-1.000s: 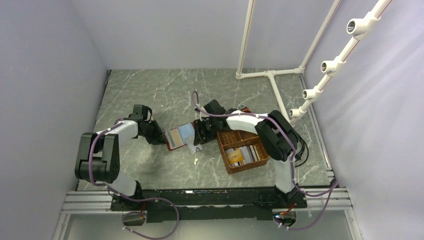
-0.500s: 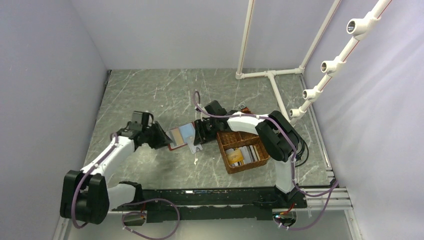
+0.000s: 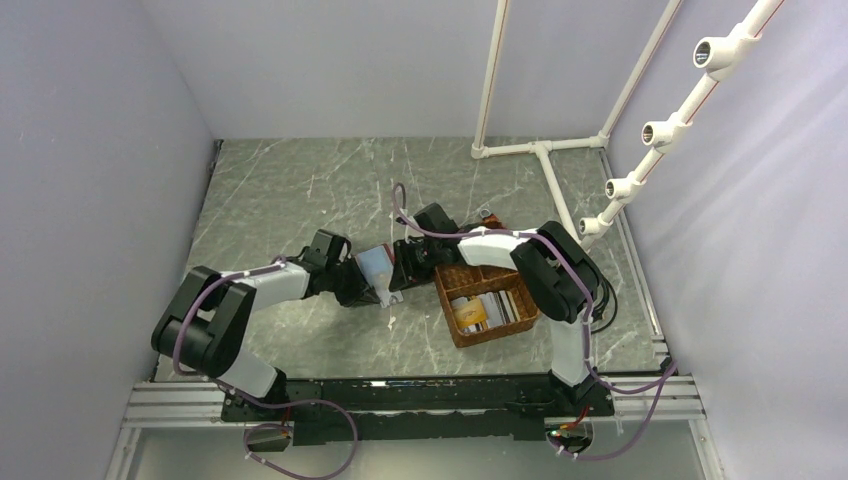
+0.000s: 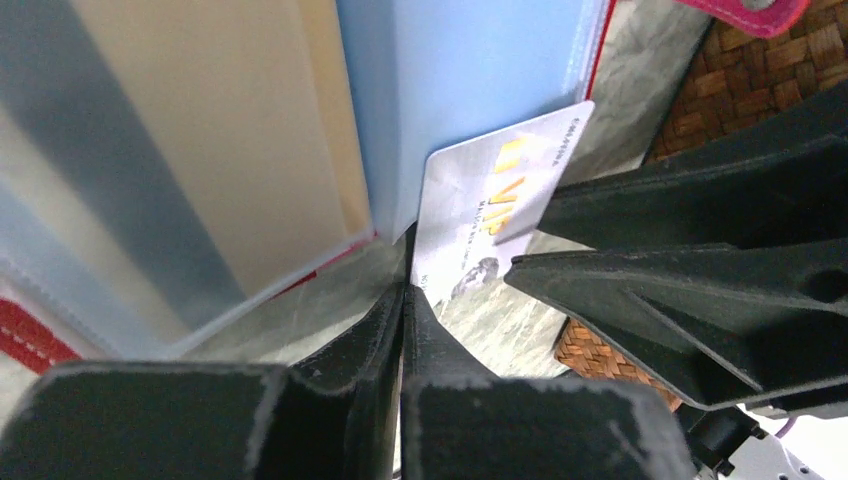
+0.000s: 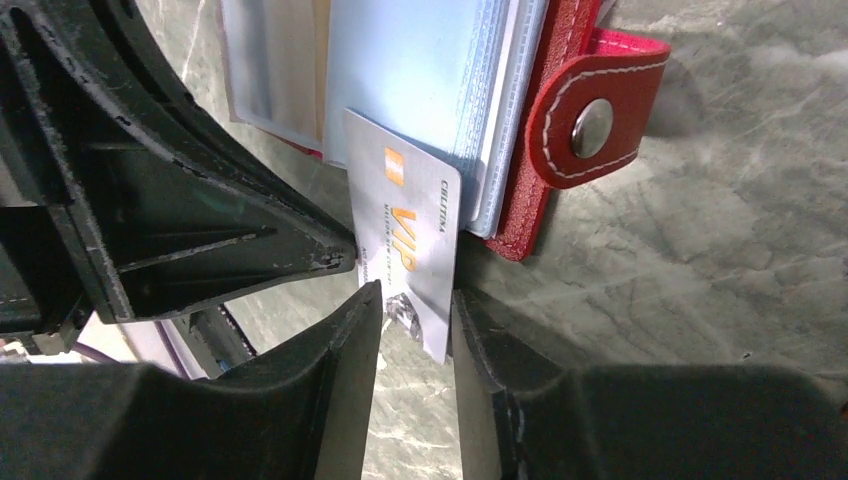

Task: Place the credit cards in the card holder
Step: Pick up the credit card from the center of the board.

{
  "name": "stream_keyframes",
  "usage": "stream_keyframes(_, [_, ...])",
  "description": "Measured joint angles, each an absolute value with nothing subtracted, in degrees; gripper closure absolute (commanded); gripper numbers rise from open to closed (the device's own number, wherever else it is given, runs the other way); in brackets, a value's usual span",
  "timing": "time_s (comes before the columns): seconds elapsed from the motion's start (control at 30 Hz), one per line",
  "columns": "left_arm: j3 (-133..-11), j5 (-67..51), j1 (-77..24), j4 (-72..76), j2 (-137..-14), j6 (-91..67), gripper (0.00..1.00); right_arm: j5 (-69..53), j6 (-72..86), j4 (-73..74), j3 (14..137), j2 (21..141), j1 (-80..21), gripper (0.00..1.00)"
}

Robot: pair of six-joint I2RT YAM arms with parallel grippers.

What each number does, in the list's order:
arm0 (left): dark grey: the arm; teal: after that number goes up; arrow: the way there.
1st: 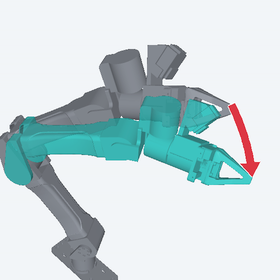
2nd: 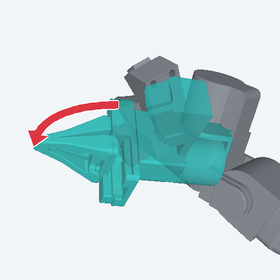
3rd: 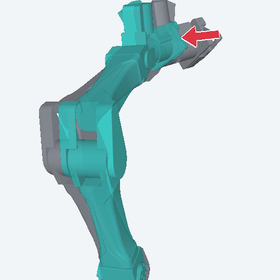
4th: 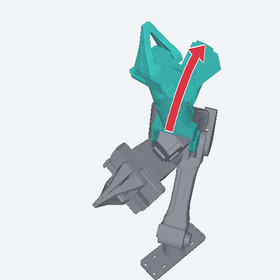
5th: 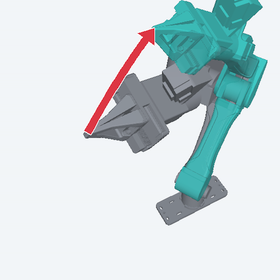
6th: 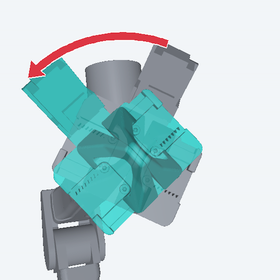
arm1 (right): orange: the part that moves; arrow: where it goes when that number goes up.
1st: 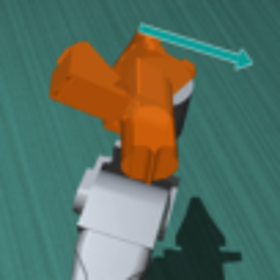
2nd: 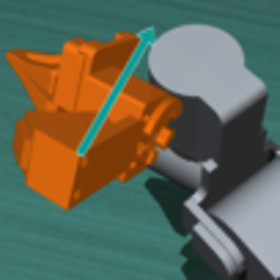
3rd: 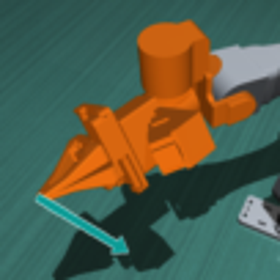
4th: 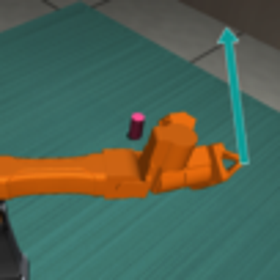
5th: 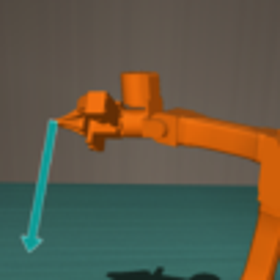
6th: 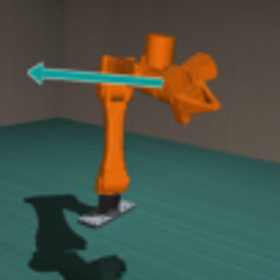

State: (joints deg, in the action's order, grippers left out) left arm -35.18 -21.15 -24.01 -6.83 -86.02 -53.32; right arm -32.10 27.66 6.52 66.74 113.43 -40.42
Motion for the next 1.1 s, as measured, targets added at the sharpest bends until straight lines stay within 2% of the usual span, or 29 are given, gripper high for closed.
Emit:
stream_keyframes(0.1, [-35.6, -21.3, -24.0, -6.0, -87.7, -53.8, 0.93, -32.7, 28.2, 5.1, 66.0, 113.4, -40.2, 0.68])
stream_keyframes(0.23, [-35.9, -21.2, -24.1, -4.2, -88.7, -54.3, 0.93, -33.7, 29.2, 2.9, 64.8, 113.4, -39.9, 0.76])
stream_keyframes(0.4, [-35.9, -21.1, -24.1, -3.9, -88.8, -54.9, 0.93, -35.0, 30.8, 0.6, 63.1, 113.3, -40.0, 0.99])
stream_keyframes(0.47, [-35.9, -21.1, -24.1, -3.9, -88.8, -55.0, 0.91, -35.2, 31.7, 0.3, 62.6, 112.7, -39.9, 1.00])
stream_keyframes(0.53, [-35.9, -20.8, -24.1, -4.2, -88.5, -55.0, 0.86, -35.3, 31.8, 0.9, 62.3, 111.4, -39.8, 1.00])
stream_keyframes(0.57, [-35.9, -20.4, -24.1, -4.7, -88.0, -54.7, 0.80, -34.8, 31.6, 1.4, 62.3, 110.7, -39.9, 1.00])
stream_keyframes(0.67, [-36.2, -18.7, -23.7, -9.6, -84.6, -53.1, 0.52, -34.5, 30.3, 4.9, 63.9, 109.6, -39.9, 1.00])
stream_keyframes(0.73, [-37.2, -17.8, -22.8, -14.2, -81.0, -51.3, 0.42, -34.6, 29.1, 8.0, 66.3, 109.7, -39.8, 1.00])
stream_keyframes(0.87, [-40.9, -17.6, -14.8, -21.1, -73.7, -47.2, 0.36, -36.6, 26.3, 13.9, 74.1, 110.9, -39.7, 1.00])
stream_keyframes(0.93, [-43.0, -17.6, -10.1, -22.7, -73.1, -44.7, 0.27, -38.5, 25.1, 15.4, 79.2, 113.0, -39.6, 1.00])
stream_keyframes(1.1, [-49.0, -16.6, -6.6, -27.3, -81.6, -39.2, 0.25, -43.9, 23.9, 19.4, 89.2, 120.8, -39.5, 1.00])
